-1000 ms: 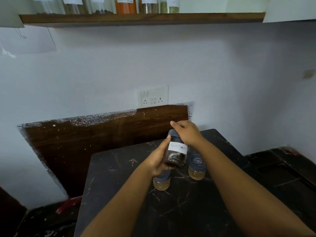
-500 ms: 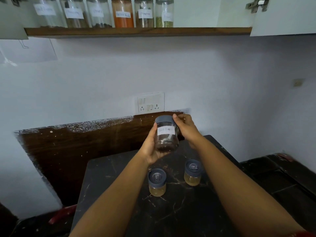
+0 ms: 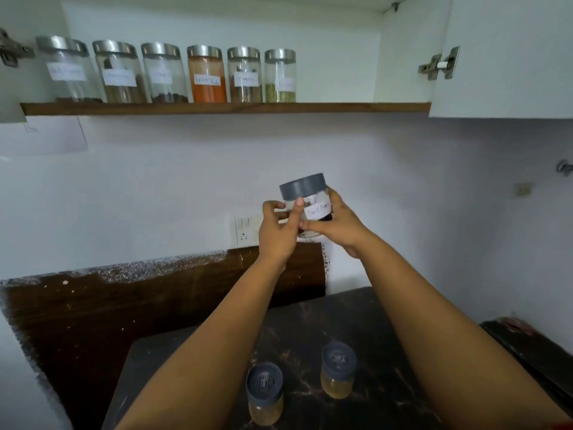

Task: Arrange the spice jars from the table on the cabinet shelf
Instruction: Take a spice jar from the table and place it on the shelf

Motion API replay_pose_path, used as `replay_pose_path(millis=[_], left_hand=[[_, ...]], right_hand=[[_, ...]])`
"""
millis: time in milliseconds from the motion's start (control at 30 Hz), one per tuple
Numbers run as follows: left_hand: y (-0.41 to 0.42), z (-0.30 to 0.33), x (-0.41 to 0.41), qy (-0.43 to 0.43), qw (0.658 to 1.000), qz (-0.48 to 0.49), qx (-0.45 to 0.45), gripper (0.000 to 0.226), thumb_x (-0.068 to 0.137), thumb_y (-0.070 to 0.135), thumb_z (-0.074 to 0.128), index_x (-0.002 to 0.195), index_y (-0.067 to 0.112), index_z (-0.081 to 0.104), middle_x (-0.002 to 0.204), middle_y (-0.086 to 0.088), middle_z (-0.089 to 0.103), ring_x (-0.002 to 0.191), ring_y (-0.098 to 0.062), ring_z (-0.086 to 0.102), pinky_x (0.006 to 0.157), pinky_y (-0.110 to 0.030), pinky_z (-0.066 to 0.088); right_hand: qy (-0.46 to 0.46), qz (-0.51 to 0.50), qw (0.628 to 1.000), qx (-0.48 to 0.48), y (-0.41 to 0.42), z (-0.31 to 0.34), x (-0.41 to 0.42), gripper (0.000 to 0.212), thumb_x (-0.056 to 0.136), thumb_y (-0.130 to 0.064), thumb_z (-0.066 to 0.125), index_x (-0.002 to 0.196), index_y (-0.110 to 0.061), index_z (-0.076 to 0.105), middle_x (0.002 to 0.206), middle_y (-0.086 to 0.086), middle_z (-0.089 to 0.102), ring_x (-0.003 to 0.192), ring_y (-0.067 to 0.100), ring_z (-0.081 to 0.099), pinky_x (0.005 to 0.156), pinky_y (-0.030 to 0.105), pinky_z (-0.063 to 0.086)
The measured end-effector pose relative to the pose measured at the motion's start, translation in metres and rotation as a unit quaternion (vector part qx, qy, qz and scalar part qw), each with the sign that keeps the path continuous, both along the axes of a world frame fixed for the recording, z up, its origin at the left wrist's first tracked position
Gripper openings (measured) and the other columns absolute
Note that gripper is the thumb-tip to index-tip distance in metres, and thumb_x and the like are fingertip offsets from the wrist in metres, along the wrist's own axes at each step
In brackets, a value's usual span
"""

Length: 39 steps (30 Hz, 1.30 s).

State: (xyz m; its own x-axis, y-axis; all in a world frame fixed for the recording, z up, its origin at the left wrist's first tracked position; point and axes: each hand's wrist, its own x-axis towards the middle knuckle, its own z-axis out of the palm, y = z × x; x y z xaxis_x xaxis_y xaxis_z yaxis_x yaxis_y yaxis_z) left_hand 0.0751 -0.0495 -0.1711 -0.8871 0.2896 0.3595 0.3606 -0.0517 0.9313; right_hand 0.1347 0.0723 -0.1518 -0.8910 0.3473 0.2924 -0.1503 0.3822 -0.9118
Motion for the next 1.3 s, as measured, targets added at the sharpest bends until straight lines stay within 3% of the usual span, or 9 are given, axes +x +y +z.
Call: replay_pose_path(millis=[67,233,400,567,633,733,867,1100,1300], left_hand=[[0.013,0.029,-0.009,0.057,0.998,0.014,0.006,0.045,0.093,0.055,0.05,0.121,0.02,0.045,0.118,-0.003,0.062,0.091,-0.01,0.063,0.068,-0.016,0.049],[0.04,0.108,-0.037,0.194,0.98,0.032,-0.011,0.046,0.101,0.044,0.038,0.142,0.025,0.043,0.13,-0.006,0.048,0.118,-0.018,0.051,0.103,-0.036,0.045],[0.052,0.176,-0.062,0.314,0.946,0.022,-0.075,0.052,0.104,0.034,0.034,0.153,0.023,0.019,0.125,0.0,0.061,0.11,-0.013,0.056,0.09,-0.028,0.042],[0.067,0.196,-0.119,0.392,0.867,0.179,-0.252,0.05,0.102,0.041,0.034,0.142,0.011,0.037,0.134,-0.012,0.056,0.125,-0.031,0.051,0.109,-0.045,0.033],[0.073,0.181,-0.141,0.41,0.808,0.27,-0.327,0.05,0.1,0.046,0.034,0.129,0.008,0.048,0.126,-0.013,0.057,0.121,-0.032,0.051,0.116,-0.051,0.019],[0.08,0.159,-0.159,0.466,0.746,0.332,-0.34,0.048,0.097,0.05,0.037,0.111,0.009,0.056,0.111,-0.01,0.057,0.106,-0.03,0.053,0.113,-0.052,0.027],[0.081,0.159,-0.166,0.481,0.734,0.355,-0.323,0.047,0.096,0.053,0.034,0.107,0.013,0.056,0.111,-0.006,0.058,0.101,-0.025,0.052,0.102,-0.044,0.036],[0.082,0.157,-0.169,0.505,0.717,0.371,-0.306,0.05,0.094,0.054,0.03,0.099,0.013,0.057,0.101,-0.005,0.058,0.089,-0.023,0.052,0.091,-0.043,0.042],[0.082,0.157,-0.17,0.507,0.705,0.38,-0.318,0.048,0.094,0.053,0.03,0.097,0.014,0.057,0.098,-0.004,0.057,0.086,-0.023,0.051,0.089,-0.041,0.042]], right_hand=[[0.055,-0.038,0.998,0.021,0.009,0.031,-0.013,0.093,0.069,-0.021,0.085,0.144,-0.032,0.031,0.123,-0.005,0.058,0.113,0.018,0.057,0.084,0.028,0.053],[0.165,-0.137,0.975,0.047,0.03,0.104,-0.042,0.089,0.068,-0.038,0.084,0.14,-0.031,0.034,0.121,-0.006,0.06,0.106,0.015,0.059,0.083,0.026,0.052],[0.241,-0.195,0.942,0.126,0.056,0.167,-0.069,0.089,0.062,-0.051,0.084,0.136,-0.025,0.042,0.115,-0.007,0.063,0.097,0.009,0.06,0.07,0.015,0.047],[0.189,-0.247,0.935,0.168,0.091,0.203,-0.111,0.104,0.065,-0.058,0.08,0.143,-0.021,0.022,0.111,0.0,0.059,0.095,0.02,0.059,0.076,0.028,0.049],[0.131,-0.258,0.94,0.182,0.107,0.205,-0.131,0.099,0.067,-0.058,0.078,0.138,-0.017,0.023,0.119,0.007,0.06,0.105,0.028,0.061,0.082,0.034,0.051],[0.047,-0.227,0.956,0.181,0.123,0.214,-0.154,0.091,0.069,-0.051,0.081,0.13,-0.012,0.026,0.125,0.01,0.056,0.112,0.031,0.058,0.085,0.036,0.048],[-0.007,-0.202,0.962,0.186,0.127,0.231,-0.177,0.097,0.068,-0.042,0.085,0.134,-0.007,0.023,0.132,0.013,0.051,0.121,0.029,0.053,0.093,0.036,0.044],[-0.081,-0.243,0.936,0.241,0.129,0.229,-0.197,0.106,0.059,-0.065,0.08,0.136,-0.011,0.032,0.129,0.007,0.054,0.119,0.027,0.055,0.092,0.039,0.045],[-0.095,-0.26,0.92,0.276,0.129,0.226,-0.199,0.104,0.057,-0.069,0.078,0.133,-0.012,0.036,0.127,0.006,0.056,0.118,0.026,0.056,0.091,0.039,0.047]])
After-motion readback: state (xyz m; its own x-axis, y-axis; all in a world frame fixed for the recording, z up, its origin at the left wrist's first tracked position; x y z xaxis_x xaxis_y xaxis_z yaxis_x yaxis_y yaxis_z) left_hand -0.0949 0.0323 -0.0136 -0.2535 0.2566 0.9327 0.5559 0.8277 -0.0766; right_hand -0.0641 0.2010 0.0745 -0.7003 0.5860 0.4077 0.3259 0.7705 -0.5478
